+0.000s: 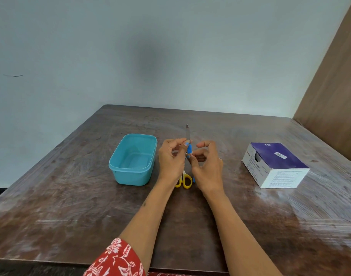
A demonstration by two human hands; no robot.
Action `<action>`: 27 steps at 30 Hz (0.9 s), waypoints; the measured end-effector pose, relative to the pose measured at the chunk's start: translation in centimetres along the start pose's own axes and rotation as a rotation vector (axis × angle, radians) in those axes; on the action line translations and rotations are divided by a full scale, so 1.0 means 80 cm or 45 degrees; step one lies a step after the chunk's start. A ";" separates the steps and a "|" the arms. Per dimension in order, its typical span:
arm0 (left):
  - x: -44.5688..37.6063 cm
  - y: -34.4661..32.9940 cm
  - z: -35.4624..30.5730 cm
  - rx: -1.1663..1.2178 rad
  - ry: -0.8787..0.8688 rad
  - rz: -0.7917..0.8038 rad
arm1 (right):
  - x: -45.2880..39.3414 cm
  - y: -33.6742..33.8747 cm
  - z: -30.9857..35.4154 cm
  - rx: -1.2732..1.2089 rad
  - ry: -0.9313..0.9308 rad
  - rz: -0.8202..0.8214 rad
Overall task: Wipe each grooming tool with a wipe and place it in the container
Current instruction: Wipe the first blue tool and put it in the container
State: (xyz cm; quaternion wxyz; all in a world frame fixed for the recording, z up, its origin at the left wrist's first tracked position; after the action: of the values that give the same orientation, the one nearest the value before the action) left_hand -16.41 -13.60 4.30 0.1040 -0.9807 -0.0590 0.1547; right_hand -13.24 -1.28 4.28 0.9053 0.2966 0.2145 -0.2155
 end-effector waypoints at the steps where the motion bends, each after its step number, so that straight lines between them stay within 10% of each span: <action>1: 0.000 -0.002 0.000 -0.017 -0.007 0.017 | 0.000 0.002 0.001 -0.008 -0.003 -0.018; 27: 0.001 -0.006 0.009 -0.017 0.055 0.034 | 0.002 0.010 0.007 -0.015 0.004 -0.096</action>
State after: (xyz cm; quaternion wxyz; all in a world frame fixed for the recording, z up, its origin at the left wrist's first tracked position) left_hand -16.58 -12.95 3.74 0.0965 -0.9852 -0.0448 0.1344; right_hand -12.53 -1.06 4.96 0.8980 0.2832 0.2284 -0.2476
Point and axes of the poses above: each hand's wrist, its own x-axis away from the middle knuckle, its own y-axis out of the back of the hand, z = x × y, the point moved 8 cm from there along -x, towards the middle knuckle, and after that the axes turned 11 degrees about x, right-handed, at the moved point
